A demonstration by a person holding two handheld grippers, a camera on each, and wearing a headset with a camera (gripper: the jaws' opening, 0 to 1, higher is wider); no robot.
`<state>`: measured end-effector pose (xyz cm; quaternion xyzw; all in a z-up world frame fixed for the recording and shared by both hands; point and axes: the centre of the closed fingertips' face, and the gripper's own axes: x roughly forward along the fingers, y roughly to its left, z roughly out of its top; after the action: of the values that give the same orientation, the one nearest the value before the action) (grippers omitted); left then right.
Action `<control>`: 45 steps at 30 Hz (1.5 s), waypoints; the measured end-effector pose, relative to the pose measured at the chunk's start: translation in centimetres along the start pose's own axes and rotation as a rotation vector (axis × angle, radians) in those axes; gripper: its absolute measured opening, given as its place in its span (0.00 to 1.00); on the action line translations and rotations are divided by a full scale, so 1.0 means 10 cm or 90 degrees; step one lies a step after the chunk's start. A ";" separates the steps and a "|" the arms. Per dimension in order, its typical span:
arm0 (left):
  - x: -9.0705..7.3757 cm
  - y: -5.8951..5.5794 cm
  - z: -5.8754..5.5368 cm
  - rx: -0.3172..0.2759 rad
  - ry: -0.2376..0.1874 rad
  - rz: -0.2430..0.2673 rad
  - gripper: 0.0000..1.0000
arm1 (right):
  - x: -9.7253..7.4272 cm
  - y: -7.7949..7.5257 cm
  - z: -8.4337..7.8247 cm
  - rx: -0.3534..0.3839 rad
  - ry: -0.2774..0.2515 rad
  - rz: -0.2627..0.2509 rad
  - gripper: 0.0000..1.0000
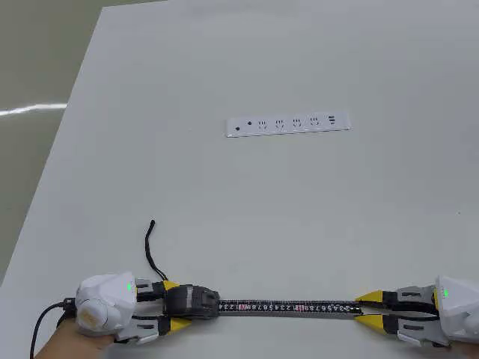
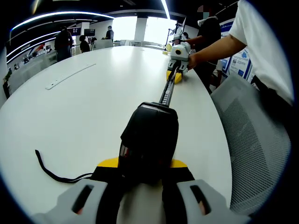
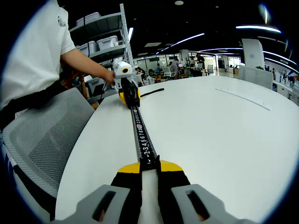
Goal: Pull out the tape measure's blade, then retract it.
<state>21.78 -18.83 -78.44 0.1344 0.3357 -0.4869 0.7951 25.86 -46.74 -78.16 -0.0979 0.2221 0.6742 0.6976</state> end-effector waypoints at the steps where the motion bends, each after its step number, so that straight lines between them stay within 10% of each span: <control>1: 0.00 0.00 0.01 0.000 0.001 0.000 0.29 | 0.00 0.00 0.00 0.000 0.001 0.000 0.09; 45: 0.01 0.03 0.13 -0.021 -0.007 0.008 0.45 | 0.02 0.01 0.08 0.047 -0.019 -0.035 0.28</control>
<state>22.61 -19.44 -77.58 0.1207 0.3383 -0.4770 0.8021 25.92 -46.20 -77.56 -0.0682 0.2339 0.6476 0.7220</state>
